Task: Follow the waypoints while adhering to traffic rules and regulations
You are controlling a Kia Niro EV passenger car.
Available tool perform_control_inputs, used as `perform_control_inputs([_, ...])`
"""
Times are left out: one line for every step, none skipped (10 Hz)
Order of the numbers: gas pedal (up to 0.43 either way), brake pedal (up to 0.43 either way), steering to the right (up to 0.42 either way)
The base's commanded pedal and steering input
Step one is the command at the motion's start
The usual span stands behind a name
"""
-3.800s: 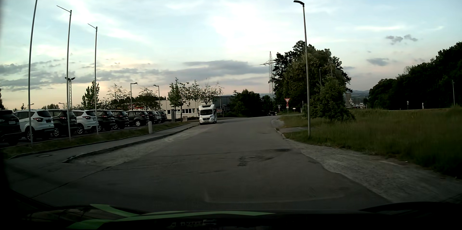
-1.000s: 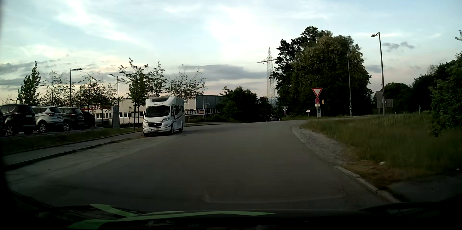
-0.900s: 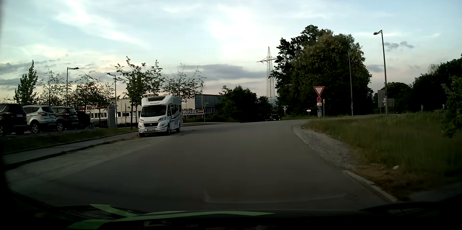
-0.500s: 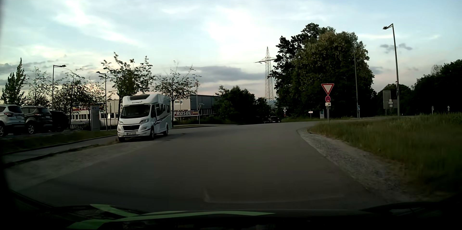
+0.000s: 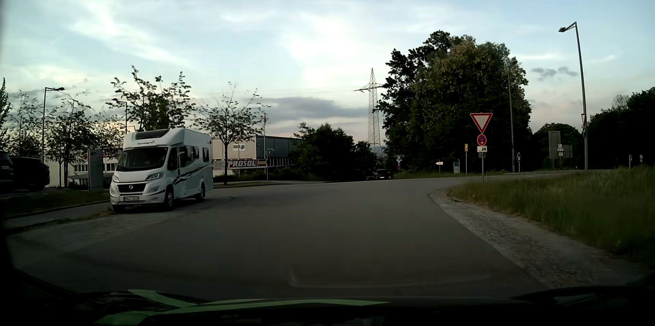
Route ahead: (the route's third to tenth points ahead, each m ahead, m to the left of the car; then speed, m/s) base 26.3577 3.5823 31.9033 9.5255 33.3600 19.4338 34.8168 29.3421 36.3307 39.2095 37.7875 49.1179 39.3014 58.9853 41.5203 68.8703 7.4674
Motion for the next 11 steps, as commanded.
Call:
perform_control_inputs([0.000, 0.122, 0.026])
perform_control_inputs([0.000, 0.116, 0.026])
perform_control_inputs([0.000, 0.110, 0.026])
perform_control_inputs([0.000, 0.122, 0.028])
perform_control_inputs([0.000, 0.146, 0.030])
perform_control_inputs([0.000, 0.165, 0.030])
perform_control_inputs([0.000, 0.171, 0.030])
perform_control_inputs([0.000, 0.177, 0.030])
perform_control_inputs([0.000, 0.177, 0.030])
perform_control_inputs([0.000, 0.195, 0.030])
perform_control_inputs([0.000, 0.201, 0.030])
